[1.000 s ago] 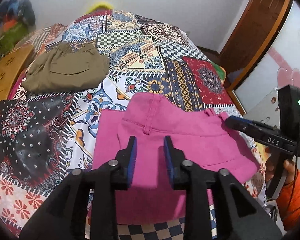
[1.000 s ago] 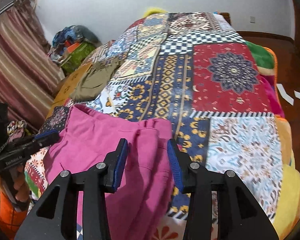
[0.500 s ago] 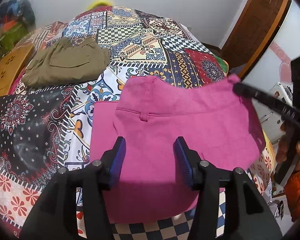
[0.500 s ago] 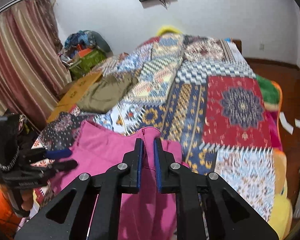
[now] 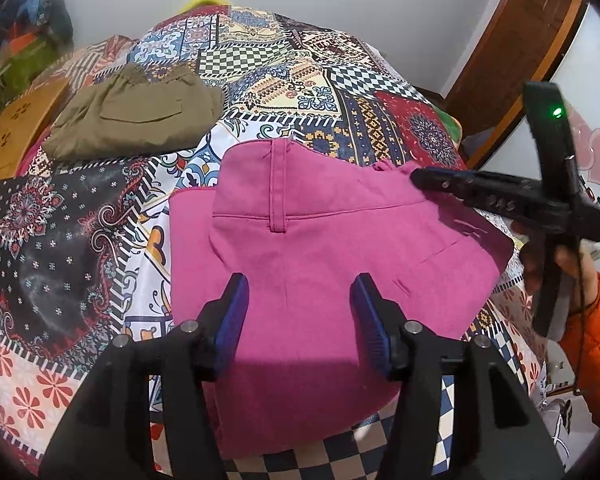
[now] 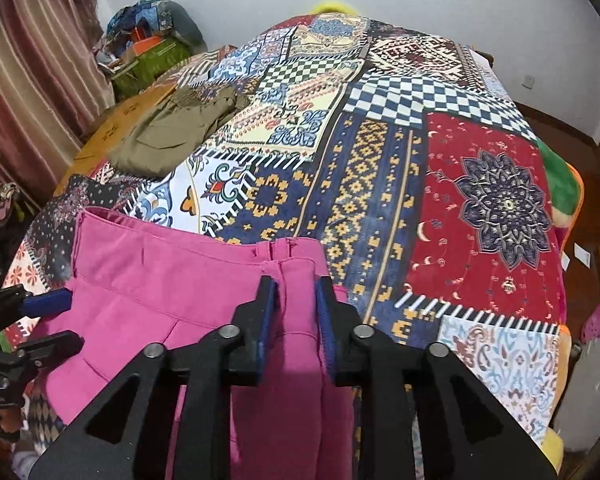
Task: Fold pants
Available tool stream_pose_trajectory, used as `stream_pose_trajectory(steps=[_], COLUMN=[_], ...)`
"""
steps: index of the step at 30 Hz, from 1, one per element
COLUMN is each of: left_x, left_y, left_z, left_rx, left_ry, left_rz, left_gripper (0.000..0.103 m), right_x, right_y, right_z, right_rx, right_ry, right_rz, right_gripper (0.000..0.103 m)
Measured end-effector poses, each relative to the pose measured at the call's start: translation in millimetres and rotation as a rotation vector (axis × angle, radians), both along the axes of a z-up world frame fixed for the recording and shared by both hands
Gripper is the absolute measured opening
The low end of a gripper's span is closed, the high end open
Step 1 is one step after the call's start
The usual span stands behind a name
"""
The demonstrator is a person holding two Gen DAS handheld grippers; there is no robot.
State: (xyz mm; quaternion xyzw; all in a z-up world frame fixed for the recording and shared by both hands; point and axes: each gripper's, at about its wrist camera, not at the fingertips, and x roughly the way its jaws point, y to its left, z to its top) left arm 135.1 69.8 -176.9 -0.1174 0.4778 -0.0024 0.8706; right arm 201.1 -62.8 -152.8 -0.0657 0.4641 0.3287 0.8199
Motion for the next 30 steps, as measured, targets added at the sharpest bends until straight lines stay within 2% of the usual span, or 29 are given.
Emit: stream_pose_trajectory(steps=[4,8,15,18,20,23,27,29,30], left_x=[-3,-11,-26,-30,-31,-32,-32,-29,-28], left_y=[0,3,-5,-15,-15,-10,-3,4,8], left_z=[14,30,33,22,10,3,1,-4,-6], left_rx=[0.004,0.006,-0.036,-0.014,-0.028,-0.06,-0.016,-0.003,-0.02], left_ry=[-0.026,-0.059,-0.055,-0.02,0.013,0.017,0.01,0.022,0.029], left_rz=[0.01,0.017,-0.008,-0.04,-0.033,-0.003,0.024,0.032,0.038], left_gripper=[0.055,0.055,0.055,0.055,0.056,0.058,0.059,0.065,0.067], right_x=[-7,-25,-63,-68,-67,-70,-82,-86,-86], right_y=[-22,-36,-46,-47,-50,-52,-50,-51,-52], right_z=[29,43,18,-3,-11,-12,-12,-10,-9], right_rx=[0.059,0.078,0.034,-0.008,0.004,0.012,-0.013,-0.012,-0.009], right_ry=[-0.033,-0.06,-0.04,0.0,0.036,0.045,0.027,0.02,0.022], right_rz=[-0.03,-0.024,-0.01,-0.014,-0.029,-0.061,-0.069,-0.07,-0.074], right_gripper=[0.031,0.05,0.051,0.051,0.051,0.051,0.051,0.051,0.051])
